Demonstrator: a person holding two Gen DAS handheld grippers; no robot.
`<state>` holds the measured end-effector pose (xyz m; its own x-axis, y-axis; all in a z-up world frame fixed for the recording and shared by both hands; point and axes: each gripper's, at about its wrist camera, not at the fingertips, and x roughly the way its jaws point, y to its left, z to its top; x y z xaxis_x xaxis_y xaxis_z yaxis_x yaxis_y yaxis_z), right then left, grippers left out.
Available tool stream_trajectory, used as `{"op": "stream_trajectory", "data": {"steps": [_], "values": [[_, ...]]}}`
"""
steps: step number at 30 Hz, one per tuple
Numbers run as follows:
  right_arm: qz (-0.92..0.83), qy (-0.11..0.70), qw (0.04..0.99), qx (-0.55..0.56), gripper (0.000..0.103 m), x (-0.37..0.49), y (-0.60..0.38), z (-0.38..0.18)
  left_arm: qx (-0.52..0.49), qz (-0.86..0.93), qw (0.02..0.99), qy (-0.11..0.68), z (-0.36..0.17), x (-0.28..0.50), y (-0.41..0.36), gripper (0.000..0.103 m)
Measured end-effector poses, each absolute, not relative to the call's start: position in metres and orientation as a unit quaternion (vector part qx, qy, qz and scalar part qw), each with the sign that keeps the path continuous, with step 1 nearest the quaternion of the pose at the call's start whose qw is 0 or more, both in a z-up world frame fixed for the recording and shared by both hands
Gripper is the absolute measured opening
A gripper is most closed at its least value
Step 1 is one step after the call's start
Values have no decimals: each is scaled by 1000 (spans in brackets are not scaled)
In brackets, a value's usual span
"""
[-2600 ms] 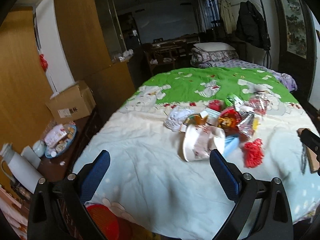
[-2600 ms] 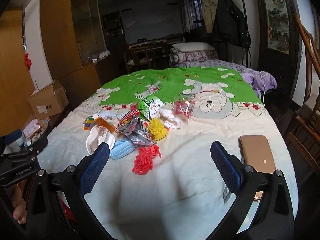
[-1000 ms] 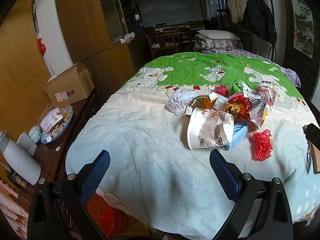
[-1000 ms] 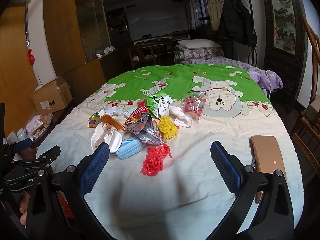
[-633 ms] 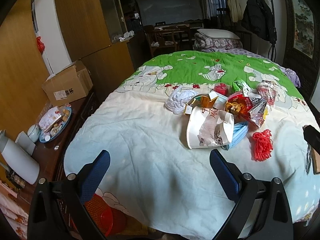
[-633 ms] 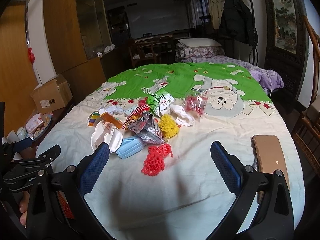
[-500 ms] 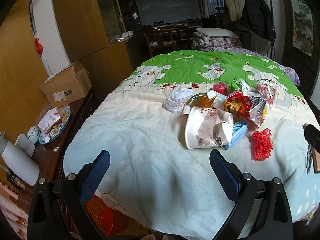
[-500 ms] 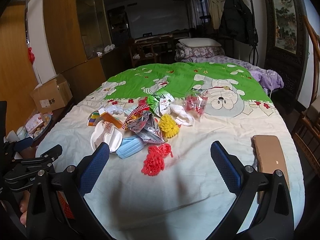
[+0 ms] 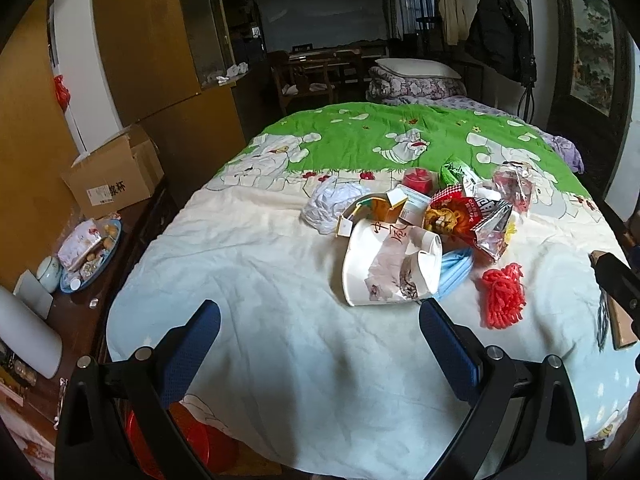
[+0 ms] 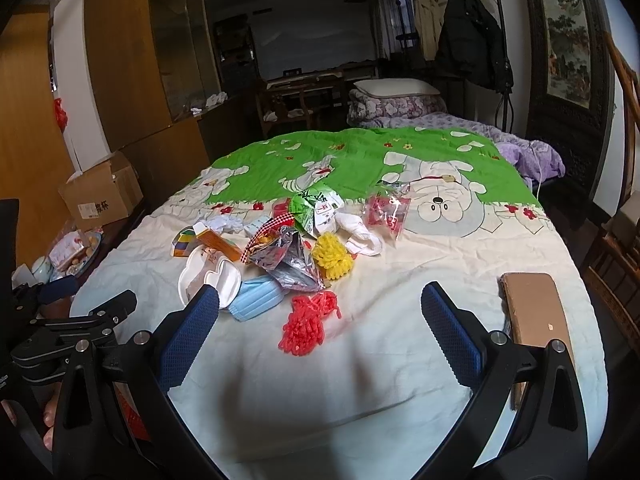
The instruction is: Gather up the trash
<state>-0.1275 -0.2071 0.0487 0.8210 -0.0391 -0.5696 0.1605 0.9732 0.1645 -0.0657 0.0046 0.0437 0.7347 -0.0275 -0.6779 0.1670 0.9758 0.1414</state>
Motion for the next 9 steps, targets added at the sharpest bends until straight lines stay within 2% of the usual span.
{"op": "stream_trajectory", "data": {"steps": [9], "values": [[-51, 295, 949, 99, 97, -125, -206, 48, 95, -54, 925, 364, 45, -63, 7, 97]]}}
